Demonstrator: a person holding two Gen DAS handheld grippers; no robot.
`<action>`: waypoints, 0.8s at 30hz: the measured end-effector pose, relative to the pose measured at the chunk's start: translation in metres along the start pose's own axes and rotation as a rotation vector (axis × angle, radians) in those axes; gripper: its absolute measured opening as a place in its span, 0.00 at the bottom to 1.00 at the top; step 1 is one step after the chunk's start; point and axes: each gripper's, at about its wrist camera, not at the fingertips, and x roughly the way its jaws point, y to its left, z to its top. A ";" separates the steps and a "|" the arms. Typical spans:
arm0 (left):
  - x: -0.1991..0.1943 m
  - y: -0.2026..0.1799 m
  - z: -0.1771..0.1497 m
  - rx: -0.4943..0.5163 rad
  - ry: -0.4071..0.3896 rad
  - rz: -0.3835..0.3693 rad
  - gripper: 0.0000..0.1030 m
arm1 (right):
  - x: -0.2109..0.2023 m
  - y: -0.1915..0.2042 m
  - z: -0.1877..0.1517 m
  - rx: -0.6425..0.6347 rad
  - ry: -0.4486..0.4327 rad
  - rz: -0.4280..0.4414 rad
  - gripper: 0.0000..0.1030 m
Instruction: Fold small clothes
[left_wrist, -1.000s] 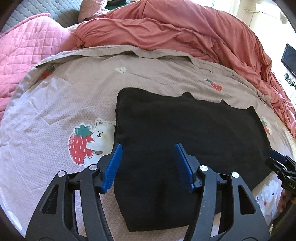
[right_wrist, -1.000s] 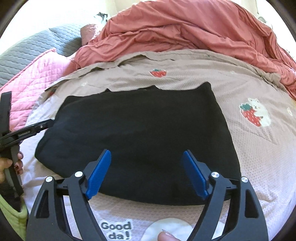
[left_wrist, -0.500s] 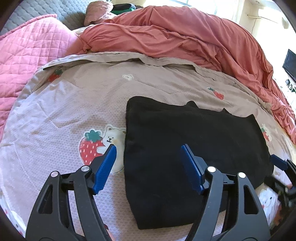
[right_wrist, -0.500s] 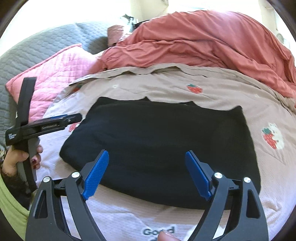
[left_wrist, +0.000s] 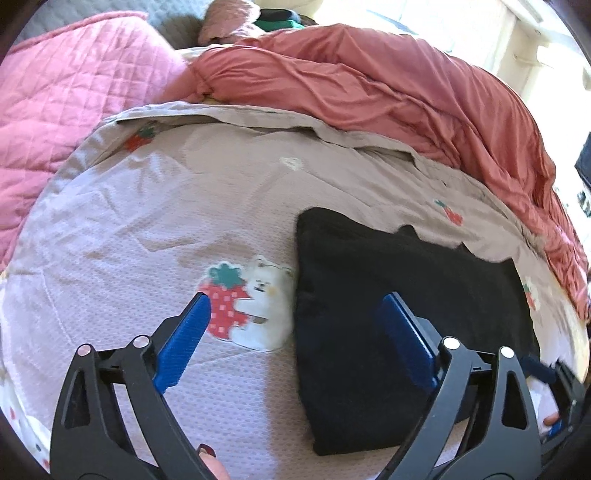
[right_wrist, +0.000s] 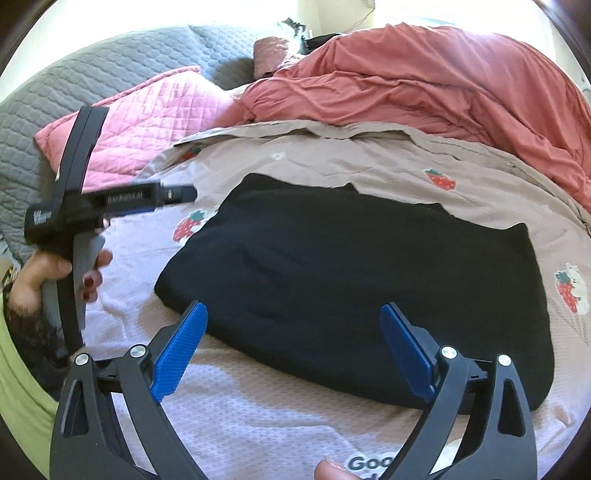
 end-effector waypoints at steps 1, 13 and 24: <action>0.000 0.005 0.001 -0.016 0.002 0.004 0.84 | 0.001 0.003 -0.001 -0.005 0.004 0.007 0.91; 0.004 0.041 0.004 -0.133 0.022 0.016 0.84 | 0.024 0.050 -0.003 -0.143 0.040 0.019 0.91; 0.018 0.045 0.000 -0.153 0.055 0.010 0.84 | 0.068 0.099 -0.010 -0.345 0.090 -0.046 0.91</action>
